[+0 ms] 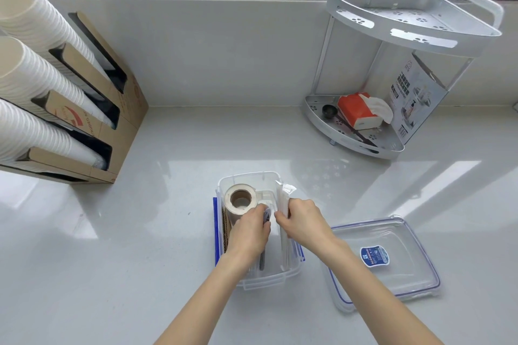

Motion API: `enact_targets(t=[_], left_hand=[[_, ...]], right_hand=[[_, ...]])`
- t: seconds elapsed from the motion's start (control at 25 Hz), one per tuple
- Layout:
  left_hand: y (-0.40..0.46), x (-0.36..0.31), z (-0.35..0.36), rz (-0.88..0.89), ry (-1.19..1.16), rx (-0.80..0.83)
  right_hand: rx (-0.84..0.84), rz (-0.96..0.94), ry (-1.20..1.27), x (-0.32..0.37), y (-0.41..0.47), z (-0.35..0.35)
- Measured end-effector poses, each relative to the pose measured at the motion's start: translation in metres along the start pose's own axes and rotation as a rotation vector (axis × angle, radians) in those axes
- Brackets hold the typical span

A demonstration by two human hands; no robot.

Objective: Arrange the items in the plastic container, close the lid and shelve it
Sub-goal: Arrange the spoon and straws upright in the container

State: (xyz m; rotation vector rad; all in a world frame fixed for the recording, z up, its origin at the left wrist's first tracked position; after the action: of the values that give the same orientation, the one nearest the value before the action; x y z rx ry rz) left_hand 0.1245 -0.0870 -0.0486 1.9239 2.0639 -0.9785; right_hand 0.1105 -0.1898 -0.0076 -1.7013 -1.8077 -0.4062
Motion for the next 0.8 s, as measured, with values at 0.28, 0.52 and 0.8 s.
enact_targets(t=[0.28,0.52,0.8], left_hand=[[0.001,0.008,-0.001,-0.034,-0.019,-0.012],[0.0,0.009,-0.003,-0.039,-0.04,-0.018],[0.0,0.009,-0.002,-0.048,-0.053,-0.011]], right_hand=[[0.088,0.043,-0.166,0.018,0.007,0.011],[0.08,0.062,-0.25,0.02,0.007,0.014],[0.022,0.008,-0.279,0.015,0.0,0.017]])
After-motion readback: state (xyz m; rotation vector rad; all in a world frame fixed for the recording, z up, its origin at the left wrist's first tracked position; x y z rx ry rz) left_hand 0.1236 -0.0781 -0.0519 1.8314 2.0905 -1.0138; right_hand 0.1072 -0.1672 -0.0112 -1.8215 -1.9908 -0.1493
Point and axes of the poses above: each hand's wrist, its own y-axis towards the middle knuckle, its own z-axis out of the palm, x = y × z, the point moved 7 cm from there along y, towards the middle knuckle, and after that the axes turned 14 degrees about -z, right-handed, at the moved point
